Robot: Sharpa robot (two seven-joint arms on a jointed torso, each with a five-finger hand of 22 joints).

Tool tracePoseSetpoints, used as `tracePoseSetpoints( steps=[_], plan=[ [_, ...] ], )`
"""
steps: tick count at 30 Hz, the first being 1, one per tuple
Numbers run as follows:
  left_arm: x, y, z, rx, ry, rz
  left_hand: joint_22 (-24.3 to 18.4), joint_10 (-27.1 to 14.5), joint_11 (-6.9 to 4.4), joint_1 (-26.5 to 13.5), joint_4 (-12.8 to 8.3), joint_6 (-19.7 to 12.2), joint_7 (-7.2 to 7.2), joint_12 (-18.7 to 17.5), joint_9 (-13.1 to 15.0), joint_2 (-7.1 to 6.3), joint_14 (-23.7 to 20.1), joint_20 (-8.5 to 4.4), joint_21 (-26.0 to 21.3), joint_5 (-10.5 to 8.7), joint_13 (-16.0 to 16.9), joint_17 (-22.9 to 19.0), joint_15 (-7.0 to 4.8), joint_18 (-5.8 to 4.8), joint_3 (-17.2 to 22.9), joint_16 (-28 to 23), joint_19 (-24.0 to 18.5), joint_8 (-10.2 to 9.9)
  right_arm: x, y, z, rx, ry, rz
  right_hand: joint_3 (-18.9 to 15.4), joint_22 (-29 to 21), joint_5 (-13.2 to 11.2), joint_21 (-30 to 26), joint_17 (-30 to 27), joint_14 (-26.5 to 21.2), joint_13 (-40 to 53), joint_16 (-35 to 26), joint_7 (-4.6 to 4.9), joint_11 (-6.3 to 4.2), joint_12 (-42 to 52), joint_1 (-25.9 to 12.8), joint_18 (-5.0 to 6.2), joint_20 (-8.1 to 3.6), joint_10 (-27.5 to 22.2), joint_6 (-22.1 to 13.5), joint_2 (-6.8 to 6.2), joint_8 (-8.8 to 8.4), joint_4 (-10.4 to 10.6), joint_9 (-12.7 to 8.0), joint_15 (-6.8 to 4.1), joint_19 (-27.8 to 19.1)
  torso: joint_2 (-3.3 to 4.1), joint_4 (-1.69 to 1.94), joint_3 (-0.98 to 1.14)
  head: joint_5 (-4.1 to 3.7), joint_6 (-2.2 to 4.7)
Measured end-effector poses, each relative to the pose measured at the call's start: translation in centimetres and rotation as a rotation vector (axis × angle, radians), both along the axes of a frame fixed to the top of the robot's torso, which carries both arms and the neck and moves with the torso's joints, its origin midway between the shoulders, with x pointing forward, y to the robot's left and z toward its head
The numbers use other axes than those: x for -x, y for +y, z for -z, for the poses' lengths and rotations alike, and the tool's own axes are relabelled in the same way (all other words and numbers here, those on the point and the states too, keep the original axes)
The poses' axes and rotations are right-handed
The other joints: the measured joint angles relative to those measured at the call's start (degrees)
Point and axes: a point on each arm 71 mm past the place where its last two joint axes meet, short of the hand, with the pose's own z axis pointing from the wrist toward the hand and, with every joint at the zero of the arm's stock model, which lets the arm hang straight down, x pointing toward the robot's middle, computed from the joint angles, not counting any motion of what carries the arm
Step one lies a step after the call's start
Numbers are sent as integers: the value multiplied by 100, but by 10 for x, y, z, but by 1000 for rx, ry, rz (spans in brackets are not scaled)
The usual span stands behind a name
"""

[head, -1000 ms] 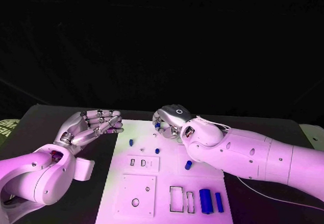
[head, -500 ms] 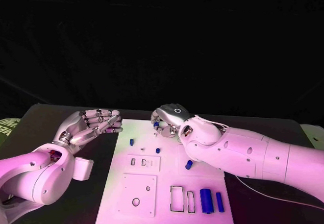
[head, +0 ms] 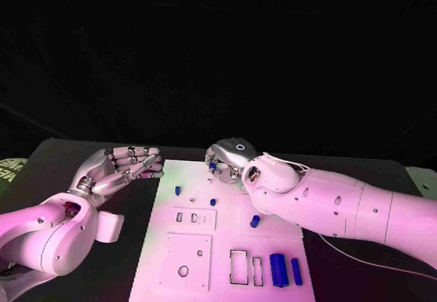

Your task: Assemble the parts on the task board

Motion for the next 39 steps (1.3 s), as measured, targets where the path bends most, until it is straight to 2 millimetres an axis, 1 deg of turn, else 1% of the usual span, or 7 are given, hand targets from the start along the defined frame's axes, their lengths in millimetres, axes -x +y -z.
tracePoseSetpoints(
  steps=[23,26,27,29,30,35,39],
  plan=[
    [0,2,0,-2,0,-4,-8,0,0,0,0,0,0,0,0,0,0,0,0,0,0,-1,0,0,0,0,0,0,3,-6,3,10,5,13,1,-2,-39,0,-15,0,29,0,3,-3,4,-72,0,0,-3,-27,-37,7,-1,10,0,0,10,30,-13,-40,-7],
    [0,2,-1,-2,0,-4,-8,0,0,0,0,0,0,0,0,0,0,0,0,0,0,1,0,0,0,0,0,0,2,-7,3,11,5,18,52,-2,-214,-263,-298,2,126,-124,114,-96,-163,-222,1,61,-192,-383,-163,-199,35,-22,109,-223,12,36,-15,-51,0],
    [0,2,-1,-2,0,-5,-8,0,0,0,0,0,0,0,0,0,0,0,0,0,0,4,0,0,0,0,0,0,2,-8,4,12,6,20,53,-26,-342,-426,-473,-2,109,-233,163,-51,-205,-295,19,113,-410,-564,-236,-330,80,-66,166,-388,12,38,-16,-56,4],
    [0,3,-1,-2,0,-5,-8,0,0,0,0,0,0,0,0,0,0,0,0,0,0,4,0,0,0,0,0,0,2,-8,4,13,7,21,-79,-254,-475,-693,-723,0,-33,-391,139,19,-255,-375,136,165,-772,-848,-316,-527,163,-137,187,-630,13,40,-17,-61,8],
    [0,3,-1,-2,0,-5,-8,0,0,0,0,0,0,0,0,0,0,0,0,0,0,4,0,0,0,0,0,0,2,-8,4,12,8,20,-189,-342,-487,-778,-792,0,-80,-434,91,40,-255,-375,135,177,-898,-909,-316,-579,184,-155,187,-693,13,42,-19,-64,9],
    [0,3,-1,-3,0,-6,-10,0,0,0,0,0,0,-22,0,0,0,0,0,0,0,3,0,0,0,0,0,0,2,-8,4,9,7,18,-636,-474,-487,-926,-890,0,-163,-467,106,75,-255,-331,136,194,-1053,-966,-272,-638,286,-182,186,-730,14,50,-20,-74,16],
    [-1,3,-1,-3,0,-6,-12,0,0,0,0,0,0,-22,0,0,0,0,0,0,0,3,0,0,0,0,0,0,5,-14,3,1,4,18,-768,-454,-424,-926,-888,0,-163,-467,134,67,-192,-290,135,194,-1052,-937,-231,-637,361,-181,186,-729,15,55,-23,-78,20]
  ],
)
